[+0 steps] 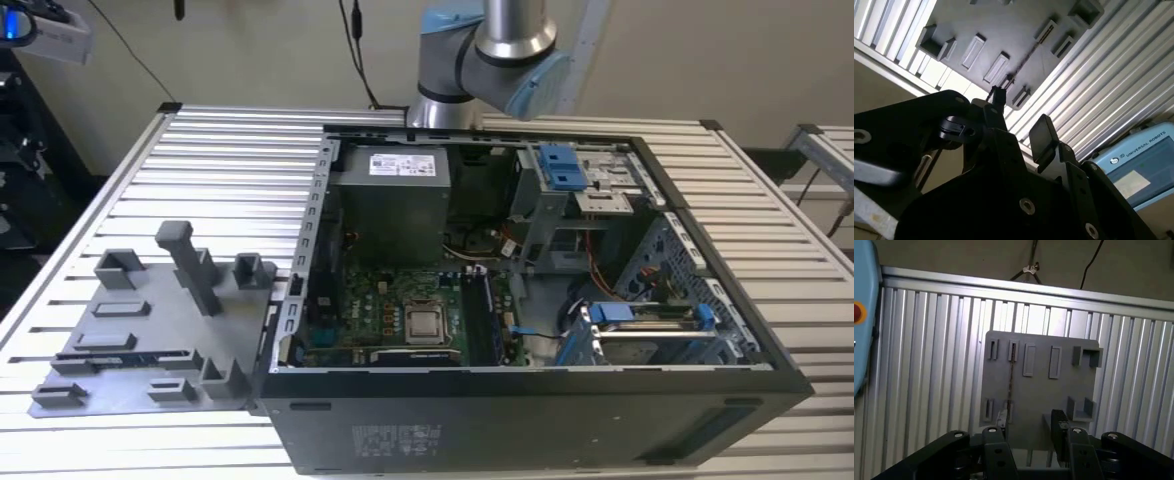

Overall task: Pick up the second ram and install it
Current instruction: 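Pick up the second ram and move it above second insertion slot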

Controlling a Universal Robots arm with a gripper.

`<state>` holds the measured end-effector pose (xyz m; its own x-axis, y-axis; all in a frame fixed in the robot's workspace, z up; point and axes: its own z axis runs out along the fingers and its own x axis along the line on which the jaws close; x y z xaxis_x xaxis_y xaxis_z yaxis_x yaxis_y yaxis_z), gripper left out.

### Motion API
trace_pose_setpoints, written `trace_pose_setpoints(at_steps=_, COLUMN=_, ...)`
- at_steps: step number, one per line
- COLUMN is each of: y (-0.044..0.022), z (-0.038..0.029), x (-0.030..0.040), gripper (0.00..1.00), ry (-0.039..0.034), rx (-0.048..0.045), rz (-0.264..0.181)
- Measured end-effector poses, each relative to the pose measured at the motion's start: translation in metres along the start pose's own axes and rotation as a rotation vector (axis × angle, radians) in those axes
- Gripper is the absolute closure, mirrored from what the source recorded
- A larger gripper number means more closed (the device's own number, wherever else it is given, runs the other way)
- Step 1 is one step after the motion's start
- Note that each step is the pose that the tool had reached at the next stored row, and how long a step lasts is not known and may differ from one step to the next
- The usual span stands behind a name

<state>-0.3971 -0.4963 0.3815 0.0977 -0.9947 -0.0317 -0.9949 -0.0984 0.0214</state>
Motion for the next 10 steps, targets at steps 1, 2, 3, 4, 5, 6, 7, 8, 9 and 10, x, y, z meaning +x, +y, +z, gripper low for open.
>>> trace_pose_setpoints(at_steps=1, y=0.0000, z=0.0004, x=0.0003, gripper=0.52, ry=-0.0112, rx=0.0011, rz=0.000)
trace_pose_setpoints(at_steps=2, y=0.0000, z=0.0010, x=0.0005, gripper=0.52, ry=-0.0155, rx=0.0016, rz=0.000)
trace_pose_setpoints(at_steps=3, y=0.0000, z=0.0017, x=0.0005, gripper=0.52, ry=-0.0167, rx=0.0020, rz=0.000)
trace_pose_setpoints(at_steps=4, y=0.0000, z=0.0024, x=0.0005, gripper=0.52, ry=-0.0167, rx=0.0018, rz=0.000)
trace_pose_setpoints(at_steps=5, y=0.0000, z=0.0036, x=0.0007, gripper=0.52, ry=-0.0167, rx=0.0017, rz=0.000)
trace_pose_setpoints(at_steps=6, y=-0.0001, z=0.0048, x=0.0007, gripper=0.52, ry=-0.0168, rx=0.0017, rz=0.000)
trace_pose_setpoints(at_steps=7, y=-0.0001, z=0.0059, x=0.0008, gripper=0.52, ry=-0.0168, rx=0.0014, rz=0.001)
trace_pose_setpoints(at_steps=8, y=-0.0001, z=0.0071, x=0.0008, gripper=0.52, ry=-0.0168, rx=0.0014, rz=0.002)
trace_pose_setpoints(at_steps=9, y=-0.0001, z=0.0083, x=0.0008, gripper=0.52, ry=-0.0168, rx=0.0014, rz=0.002)
trace_pose_setpoints(at_steps=10, y=-0.0002, z=0.0094, x=0.0009, gripper=0.52, ry=-0.0167, rx=0.0013, rz=0.003)
